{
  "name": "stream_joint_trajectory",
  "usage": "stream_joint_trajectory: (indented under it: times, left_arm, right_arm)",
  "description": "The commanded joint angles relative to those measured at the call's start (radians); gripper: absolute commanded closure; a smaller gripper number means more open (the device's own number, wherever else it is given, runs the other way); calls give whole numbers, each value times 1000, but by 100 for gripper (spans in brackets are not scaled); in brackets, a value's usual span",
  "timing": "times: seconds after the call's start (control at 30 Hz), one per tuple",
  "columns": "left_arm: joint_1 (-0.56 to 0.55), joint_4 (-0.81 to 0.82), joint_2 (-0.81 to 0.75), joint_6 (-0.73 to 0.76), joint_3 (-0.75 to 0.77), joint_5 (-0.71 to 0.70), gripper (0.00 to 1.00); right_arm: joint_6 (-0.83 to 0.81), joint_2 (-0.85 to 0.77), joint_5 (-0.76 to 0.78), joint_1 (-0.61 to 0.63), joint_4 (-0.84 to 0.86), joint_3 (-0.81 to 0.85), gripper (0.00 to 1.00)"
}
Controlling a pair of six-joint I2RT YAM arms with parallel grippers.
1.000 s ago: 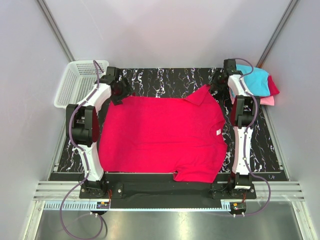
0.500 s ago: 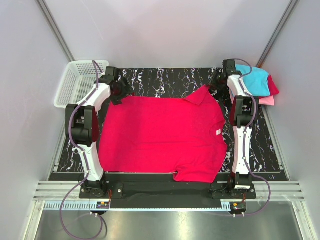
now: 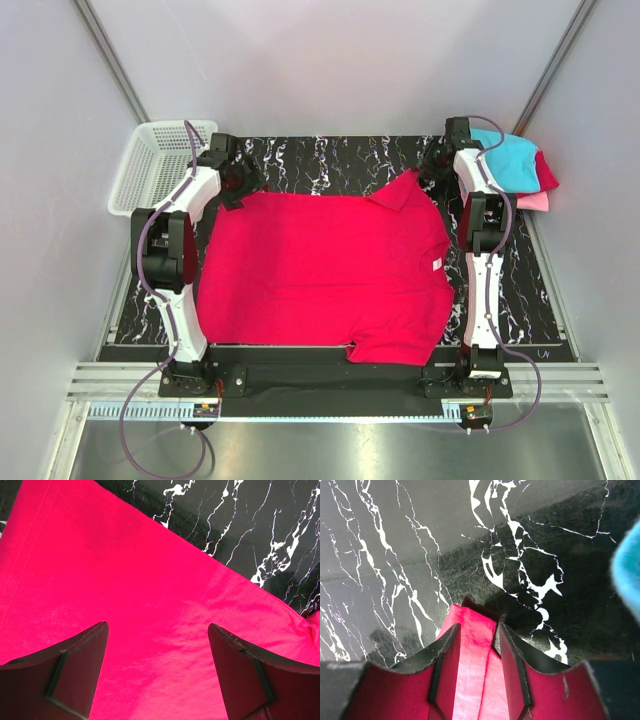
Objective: Fold and stack the t-shirts
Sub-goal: Fold the tshirt
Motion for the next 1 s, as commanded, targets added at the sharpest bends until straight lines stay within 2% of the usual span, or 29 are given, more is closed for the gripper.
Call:
stream_joint_trajectory:
  times: [0.0, 0.37, 0.43, 0.53, 0.57, 0.8, 0.97]
  left_arm:
    - [8, 27, -38, 11, -6, 24, 14]
    - [10, 27, -57, 12, -1, 8, 14]
    - [11, 27, -60, 14, -1, 10, 14]
    - [13, 29, -61, 15, -1, 7, 14]
    - [13, 27, -61, 15, -1, 7, 14]
    - [21, 29, -37, 18, -1, -10, 14]
    - [28, 24, 4, 12, 31, -73, 15]
  right_arm:
    - [-37, 18, 58, 4, -44, 36, 56]
    - [8, 107, -88, 4, -66, 145, 64]
    - [16, 101, -85, 4, -67, 145, 69]
    - [14, 92, -77, 4, -75, 140, 90]
    - [16, 90, -68, 4, -76, 138, 100]
    - [-12, 31, 14, 20, -92, 86, 100]
    - [-41, -90, 125, 48, -95, -25, 100]
